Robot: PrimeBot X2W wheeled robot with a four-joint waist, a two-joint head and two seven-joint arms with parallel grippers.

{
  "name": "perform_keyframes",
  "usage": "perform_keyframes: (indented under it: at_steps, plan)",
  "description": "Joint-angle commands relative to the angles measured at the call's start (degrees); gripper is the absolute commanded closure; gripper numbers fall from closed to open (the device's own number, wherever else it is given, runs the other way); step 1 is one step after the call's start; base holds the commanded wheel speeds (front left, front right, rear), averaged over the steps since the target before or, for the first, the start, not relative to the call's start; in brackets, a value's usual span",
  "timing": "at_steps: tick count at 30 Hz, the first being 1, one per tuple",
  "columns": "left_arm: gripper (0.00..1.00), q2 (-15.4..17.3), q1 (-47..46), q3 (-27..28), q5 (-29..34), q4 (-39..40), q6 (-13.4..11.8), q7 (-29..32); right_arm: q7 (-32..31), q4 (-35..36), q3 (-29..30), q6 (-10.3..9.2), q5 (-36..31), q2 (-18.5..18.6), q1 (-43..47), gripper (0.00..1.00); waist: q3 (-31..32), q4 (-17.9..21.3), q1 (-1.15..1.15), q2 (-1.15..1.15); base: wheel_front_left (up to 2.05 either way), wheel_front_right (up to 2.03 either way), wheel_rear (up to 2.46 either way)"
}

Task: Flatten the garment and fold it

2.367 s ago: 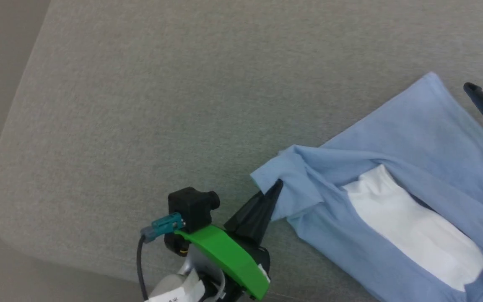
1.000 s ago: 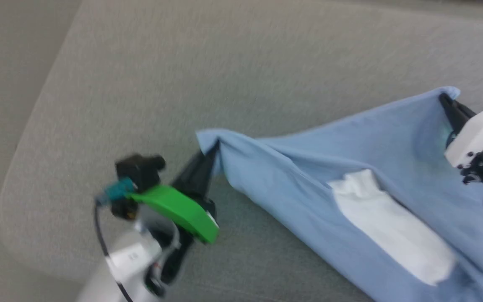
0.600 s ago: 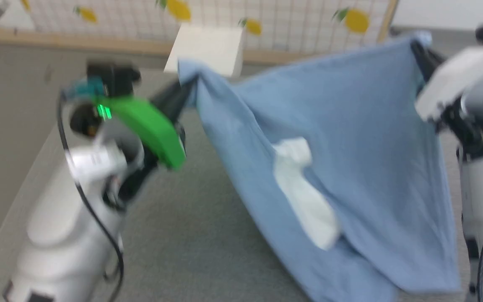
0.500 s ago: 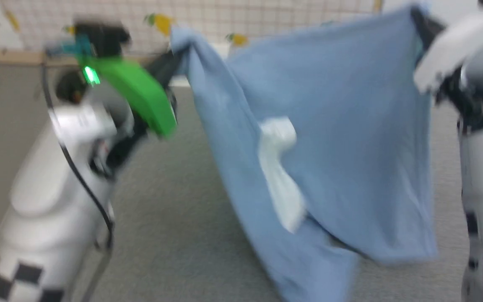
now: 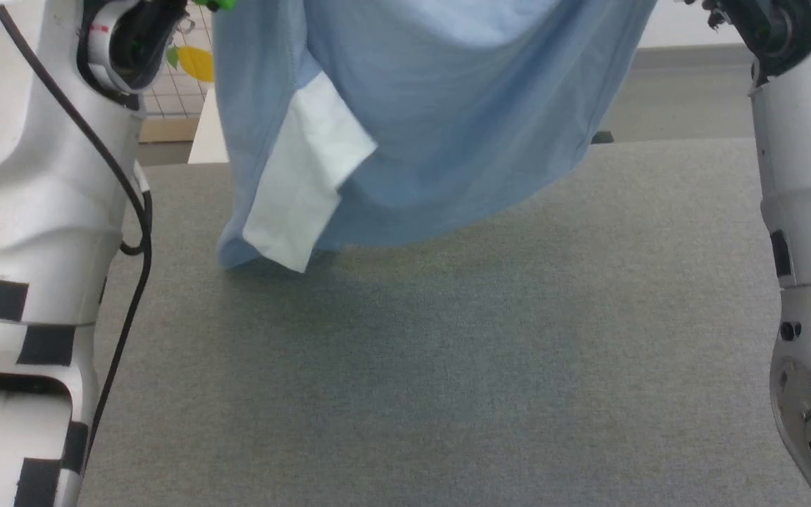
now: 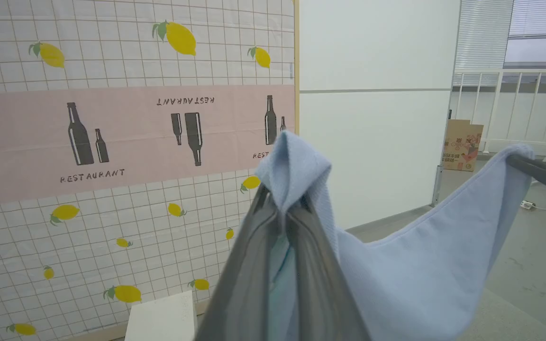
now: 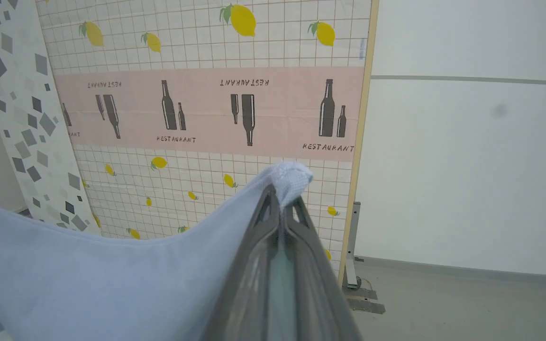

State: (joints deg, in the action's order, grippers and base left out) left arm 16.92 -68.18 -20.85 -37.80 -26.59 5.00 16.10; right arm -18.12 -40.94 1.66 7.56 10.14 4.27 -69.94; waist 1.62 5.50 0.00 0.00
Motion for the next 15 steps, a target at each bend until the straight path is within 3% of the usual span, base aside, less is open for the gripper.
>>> perform_keyframes:
  at_steps: [1, 15]
  plan:
    - [1.0, -0.11, -1.65, 0.48, -0.28, -0.48, 0.06, -0.13, 0.66, -0.84, -0.52, -0.08, -0.05, -0.36, -1.58, 1.0, -1.32, 0.67, 0.0, 0.0, 0.0, 0.0, 0.0]
    - [1.0, 2.61, -5.79, 1.15, -0.86, 1.45, -1.33, 4.13, -0.72, -2.89, -6.01, -0.08, 4.15, 1.59, -7.57, 1.0, -8.75, 3.21, 0.0, 0.0, 0.0, 0.0, 0.0]
